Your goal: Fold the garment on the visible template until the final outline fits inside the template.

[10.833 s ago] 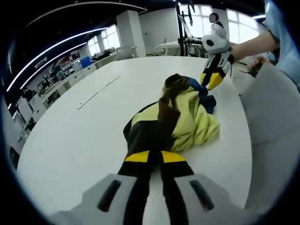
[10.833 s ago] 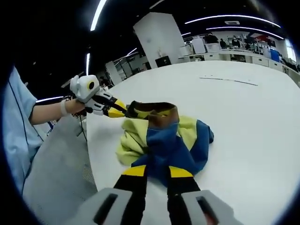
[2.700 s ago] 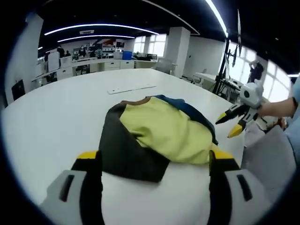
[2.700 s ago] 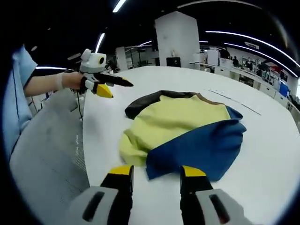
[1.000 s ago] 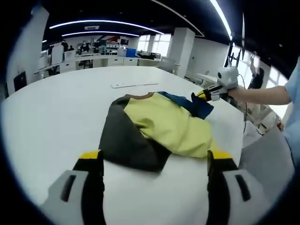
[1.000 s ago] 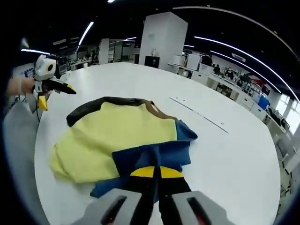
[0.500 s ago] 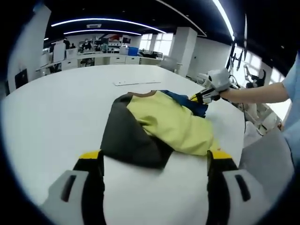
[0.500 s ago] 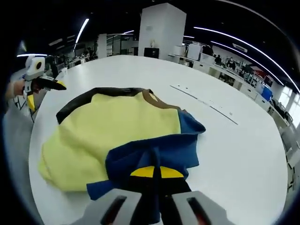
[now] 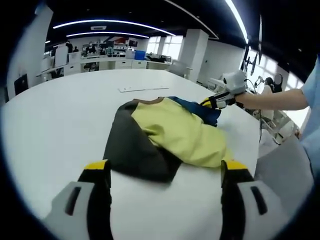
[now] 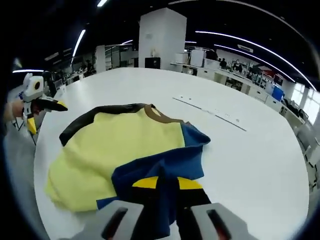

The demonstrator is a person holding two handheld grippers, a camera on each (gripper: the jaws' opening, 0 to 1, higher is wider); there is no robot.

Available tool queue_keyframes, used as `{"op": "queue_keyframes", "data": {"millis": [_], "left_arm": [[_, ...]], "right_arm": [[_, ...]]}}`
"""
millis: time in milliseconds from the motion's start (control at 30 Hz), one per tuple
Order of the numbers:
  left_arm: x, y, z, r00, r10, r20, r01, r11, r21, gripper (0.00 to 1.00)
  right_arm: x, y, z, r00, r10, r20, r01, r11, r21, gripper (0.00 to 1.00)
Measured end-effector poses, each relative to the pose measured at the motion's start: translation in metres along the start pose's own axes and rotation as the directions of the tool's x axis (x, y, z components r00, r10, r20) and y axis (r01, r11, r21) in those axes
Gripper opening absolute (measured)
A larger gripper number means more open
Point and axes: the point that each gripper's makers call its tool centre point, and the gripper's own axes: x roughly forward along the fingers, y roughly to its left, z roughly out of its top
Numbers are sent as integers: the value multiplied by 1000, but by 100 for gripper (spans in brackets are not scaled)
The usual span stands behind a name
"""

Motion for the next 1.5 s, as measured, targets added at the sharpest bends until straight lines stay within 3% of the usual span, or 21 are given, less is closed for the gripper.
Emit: {"op": "queue_keyframes", "data": {"millis": [100,267,633,1233,1300,1400,1500], "left_arm": [[0,0,0,1000,-1,2,1,1000,-2,89],[-1,0,1,1000,1,7,-1,1000,-1,89],[-2,0,2,1000,-2,12,2,1000,2,89],[-5,-4,5,1000,-3,28,3,1000,3,89],[-6,-3,4,1000,-2,25,2,1000,4,89],[-8,-2,4,1000,1,27,-1,1000,1,89],[-9,0,4,1000,5,24,-5,1000,2,89]], "right_arm": [[-6,-1,8,999,0,53,-5,995,103,23],[-22,0,19,993,-5,117,-12,990,143,38],[-45,20,17,989,-11,149,-18,981,192,60],[-56,33,-7,994,-3,109,-24,970,242,55],[-56,34,-10,995,4,103,-30,967,253,48],[-55,38,-16,995,27,100,-59,941,334,37],[-52,40,-24,996,37,76,-59,946,318,30]]}}
